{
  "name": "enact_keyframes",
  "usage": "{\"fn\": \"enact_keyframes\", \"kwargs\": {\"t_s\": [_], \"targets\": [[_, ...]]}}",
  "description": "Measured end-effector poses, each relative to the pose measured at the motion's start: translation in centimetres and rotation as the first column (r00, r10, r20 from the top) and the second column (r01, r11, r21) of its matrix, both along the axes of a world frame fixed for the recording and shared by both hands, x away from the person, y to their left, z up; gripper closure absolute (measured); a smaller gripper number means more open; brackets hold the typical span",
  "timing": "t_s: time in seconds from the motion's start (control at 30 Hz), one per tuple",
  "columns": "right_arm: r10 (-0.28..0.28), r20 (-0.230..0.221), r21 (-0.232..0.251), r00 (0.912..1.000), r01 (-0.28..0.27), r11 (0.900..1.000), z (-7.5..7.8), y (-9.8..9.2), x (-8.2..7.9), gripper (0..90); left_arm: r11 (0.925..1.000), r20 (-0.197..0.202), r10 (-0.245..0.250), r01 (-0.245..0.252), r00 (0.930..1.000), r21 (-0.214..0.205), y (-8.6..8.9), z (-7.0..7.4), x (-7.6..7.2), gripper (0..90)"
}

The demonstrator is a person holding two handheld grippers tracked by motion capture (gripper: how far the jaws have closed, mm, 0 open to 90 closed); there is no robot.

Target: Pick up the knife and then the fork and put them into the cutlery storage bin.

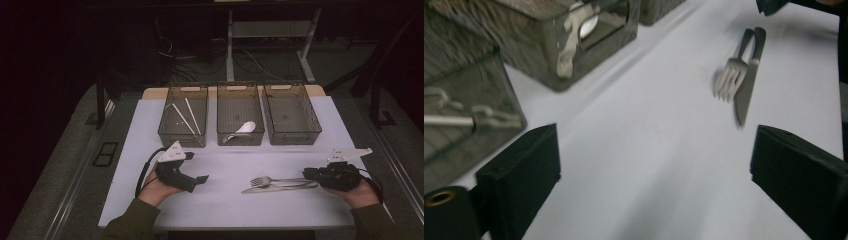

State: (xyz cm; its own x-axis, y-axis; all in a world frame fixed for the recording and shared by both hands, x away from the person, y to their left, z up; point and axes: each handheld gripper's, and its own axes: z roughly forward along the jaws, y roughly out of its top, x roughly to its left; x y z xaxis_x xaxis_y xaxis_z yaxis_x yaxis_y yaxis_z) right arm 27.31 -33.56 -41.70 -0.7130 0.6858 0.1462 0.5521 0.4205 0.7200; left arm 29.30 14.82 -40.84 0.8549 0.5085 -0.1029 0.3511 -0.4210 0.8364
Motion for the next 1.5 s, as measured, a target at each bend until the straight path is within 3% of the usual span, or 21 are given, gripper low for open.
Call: {"fn": "enact_keyframes", "kwargs": {"t_s": [0.1,0.23,0.67,1.07,1.23,1.5], "targets": [[-0.014,-0.016,-0.033,0.9998,0.014,0.9994,-0.4,-0.7,0.1,89.5,0.9999,-0.014,0.012,-0.012,0.9998,-0.001,1.0,-0.7,-0.7,0.6],[-0.034,-0.054,-0.103,0.998,0.028,0.9942,-1.0,-1.0,0.3,89.6,1.0,-0.037,0.009,-0.009,0.9993,-0.002,1.6,-1.4,-1.3,0.0],[-0.06,-0.086,-0.182,0.9945,0.044,0.9824,-1.8,-0.7,0.8,89.7,0.9997,-0.046,-0.006,0.007,0.9989,0.022,1.2,-2.0,-1.3,0.0],[-0.029,-0.115,-0.186,0.9929,0.007,0.9825,-1.7,-0.3,0.4,89.8,0.9997,-0.056,-0.012,0.013,0.9983,0.022,1.3,-2.1,-1.3,0.0],[0.036,-0.124,-0.188,0.9916,-0.059,0.9805,-1.7,0.2,-0.1,89.8,0.9996,-0.067,-0.016,0.018,0.9976,0.024,1.3,-2.1,-1.3,0.0],[0.094,-0.153,-0.188,0.9837,-0.123,0.9746,-1.5,1.1,-0.9,89.8,0.9987,-0.064,-0.031,0.033,0.9975,0.039,1.3,-2.1,-1.3,0.0]]}}
